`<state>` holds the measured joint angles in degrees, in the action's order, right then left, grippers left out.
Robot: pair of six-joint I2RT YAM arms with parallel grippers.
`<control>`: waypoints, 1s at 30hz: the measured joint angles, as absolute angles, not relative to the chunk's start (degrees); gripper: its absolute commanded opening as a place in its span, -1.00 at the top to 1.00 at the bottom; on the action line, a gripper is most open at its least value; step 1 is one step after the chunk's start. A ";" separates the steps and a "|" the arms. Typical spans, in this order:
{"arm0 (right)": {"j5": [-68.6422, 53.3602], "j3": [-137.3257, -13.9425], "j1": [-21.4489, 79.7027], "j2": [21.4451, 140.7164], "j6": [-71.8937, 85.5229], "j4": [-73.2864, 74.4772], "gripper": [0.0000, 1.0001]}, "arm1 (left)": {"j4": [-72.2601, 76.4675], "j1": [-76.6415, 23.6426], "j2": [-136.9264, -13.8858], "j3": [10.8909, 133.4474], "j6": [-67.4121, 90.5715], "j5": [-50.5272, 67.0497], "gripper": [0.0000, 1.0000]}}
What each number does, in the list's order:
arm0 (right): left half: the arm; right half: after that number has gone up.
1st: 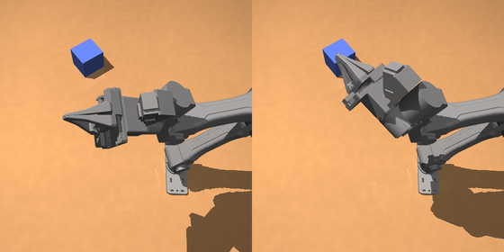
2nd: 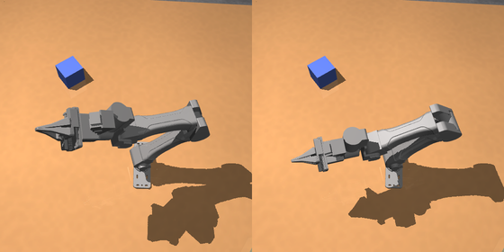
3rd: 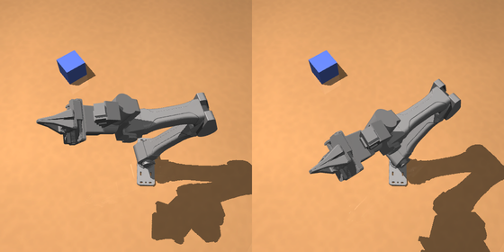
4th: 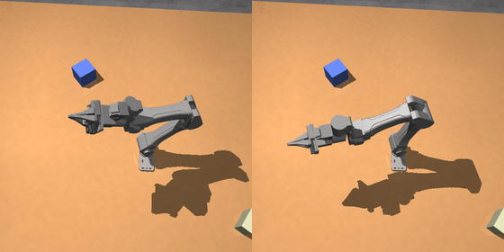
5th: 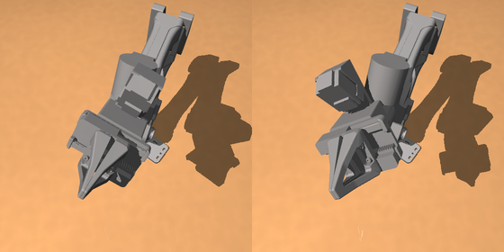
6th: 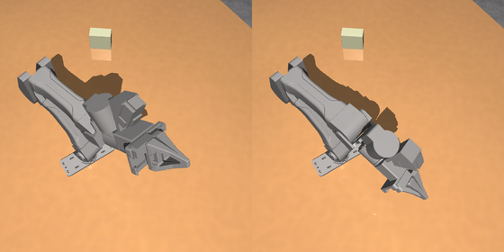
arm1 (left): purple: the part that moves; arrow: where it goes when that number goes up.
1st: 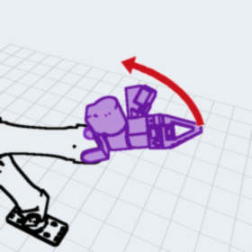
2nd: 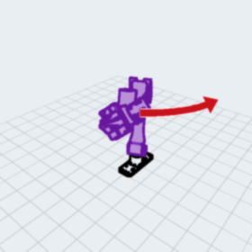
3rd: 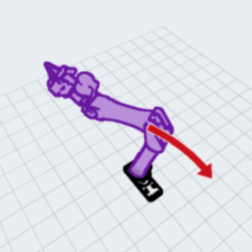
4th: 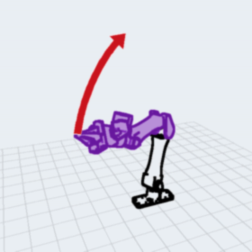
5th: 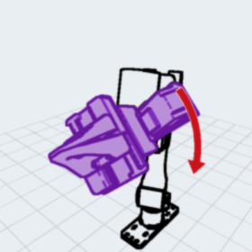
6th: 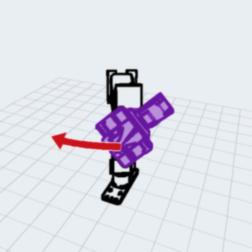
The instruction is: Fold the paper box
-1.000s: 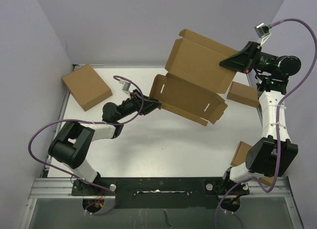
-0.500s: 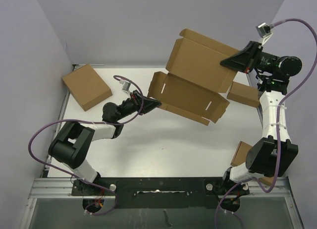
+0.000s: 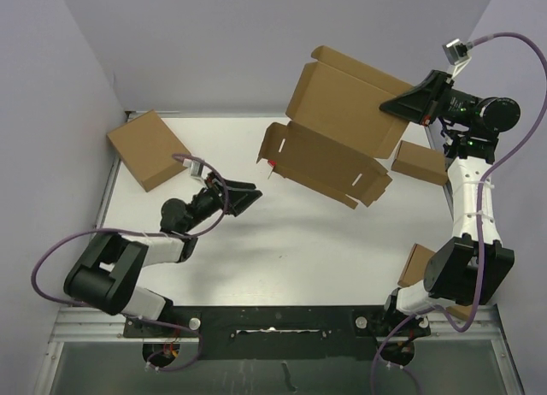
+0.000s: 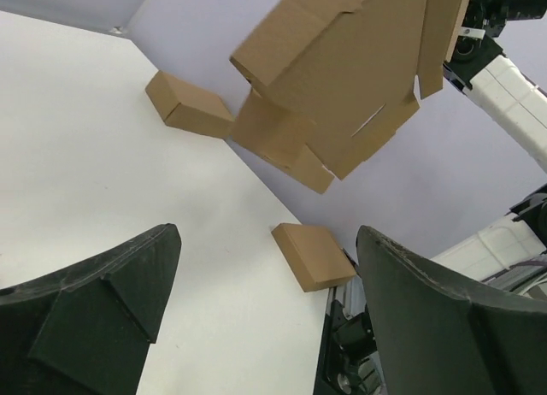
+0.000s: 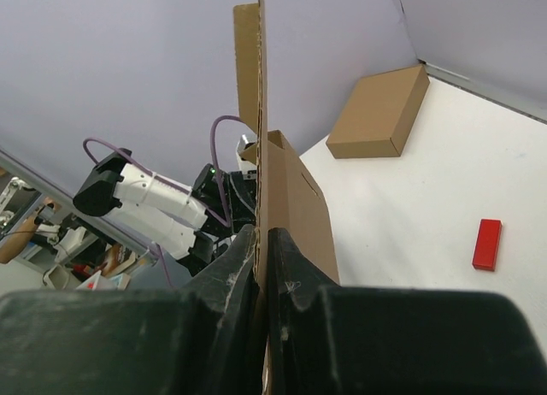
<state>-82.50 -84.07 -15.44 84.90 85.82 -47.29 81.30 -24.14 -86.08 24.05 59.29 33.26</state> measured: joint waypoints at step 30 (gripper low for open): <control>-78.74 -80.12 -16.16 85.08 84.40 -45.65 1.00 | 80.82 -35.42 -90.87 25.54 53.47 20.91 -0.42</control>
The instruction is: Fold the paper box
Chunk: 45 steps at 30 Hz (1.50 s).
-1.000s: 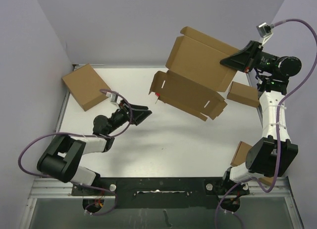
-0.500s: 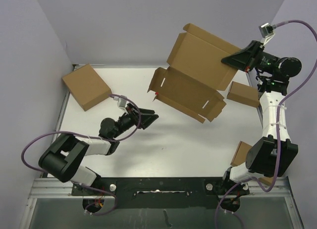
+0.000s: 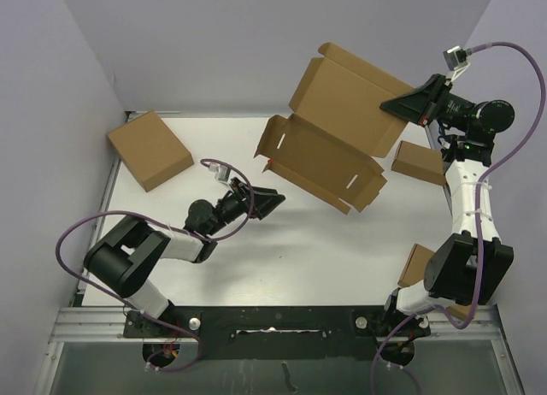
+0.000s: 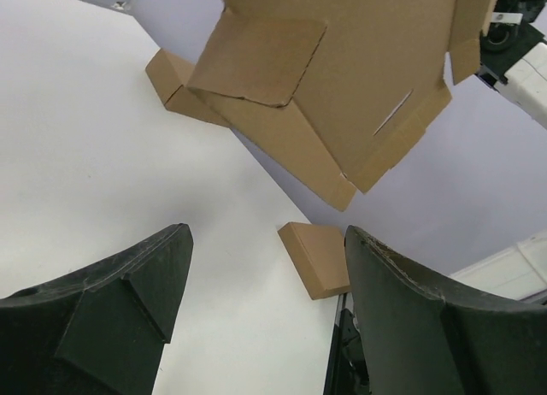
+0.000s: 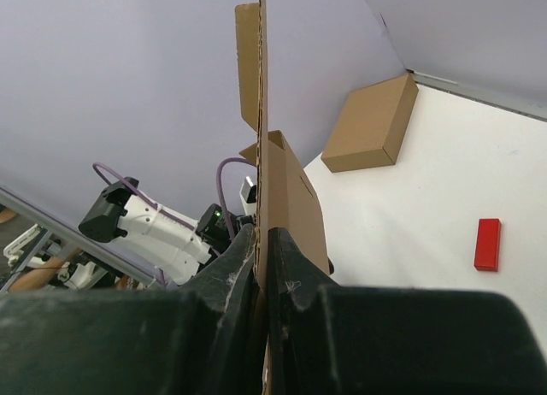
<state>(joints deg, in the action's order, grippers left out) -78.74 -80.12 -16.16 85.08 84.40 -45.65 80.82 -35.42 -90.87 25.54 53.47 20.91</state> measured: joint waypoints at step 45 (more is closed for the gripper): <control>-77.23 -75.33 -15.73 85.06 78.26 -38.79 1.00 | 81.45 -35.92 -102.13 38.24 59.09 18.00 0.95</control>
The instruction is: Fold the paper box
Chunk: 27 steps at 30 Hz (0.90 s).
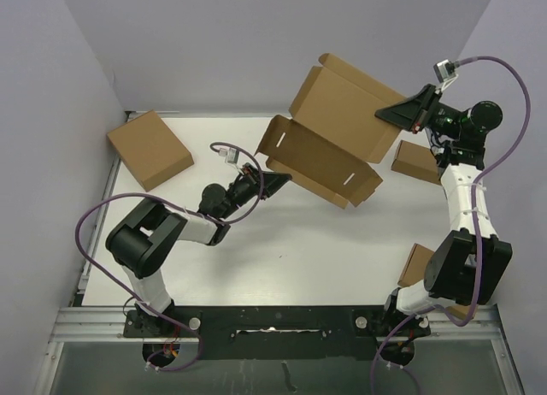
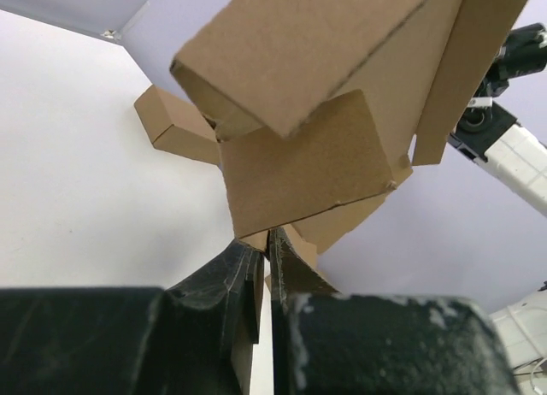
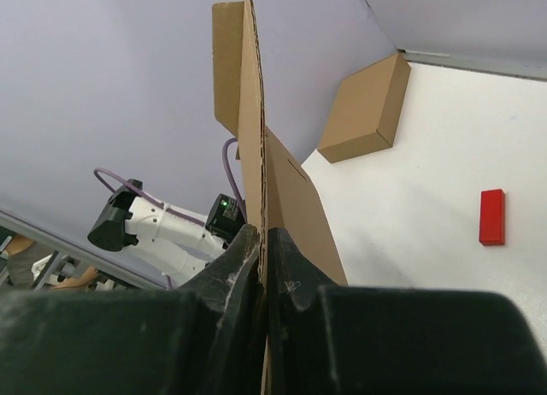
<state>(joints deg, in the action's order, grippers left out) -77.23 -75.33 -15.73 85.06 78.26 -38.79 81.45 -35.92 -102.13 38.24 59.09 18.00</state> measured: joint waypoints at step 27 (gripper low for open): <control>-74.78 -68.75 -12.82 84.60 56.86 -18.00 1.00 | 80.64 -27.09 -105.60 22.96 67.33 19.73 -0.18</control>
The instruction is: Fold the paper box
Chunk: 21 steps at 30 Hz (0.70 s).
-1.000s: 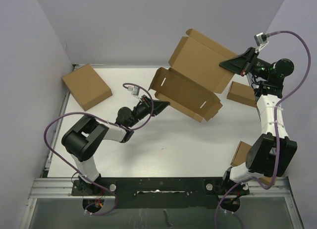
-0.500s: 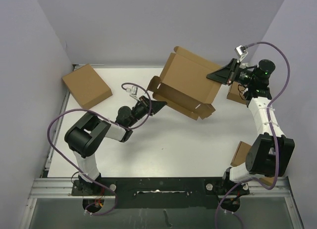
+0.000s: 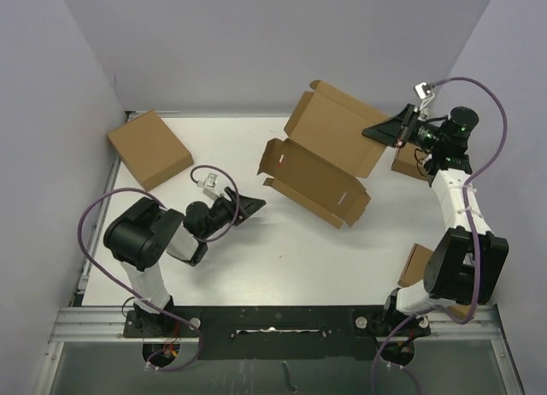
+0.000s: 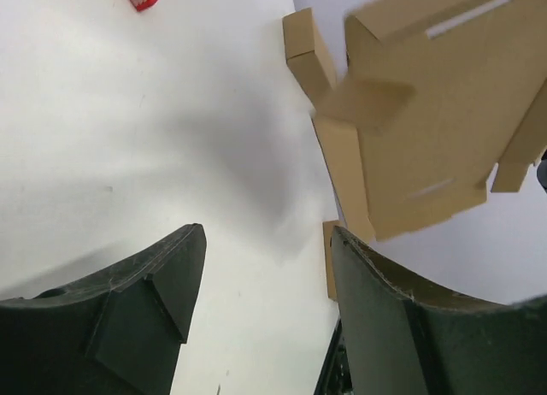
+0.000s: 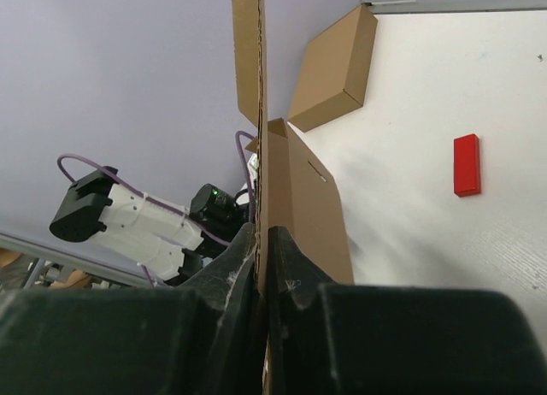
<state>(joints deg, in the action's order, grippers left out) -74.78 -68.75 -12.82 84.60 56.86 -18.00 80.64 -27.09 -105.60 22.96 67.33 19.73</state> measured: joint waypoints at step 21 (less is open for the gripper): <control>-71.70 -62.37 -11.29 86.19 56.16 -25.47 1.00 | 27.86 -40.07 -80.23 52.56 68.71 3.64 -0.56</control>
<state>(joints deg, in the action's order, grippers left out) -71.70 -62.37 -11.29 86.19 56.16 -25.47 27.86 -40.07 -80.23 52.56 68.71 3.64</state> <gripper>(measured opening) 0.040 0.795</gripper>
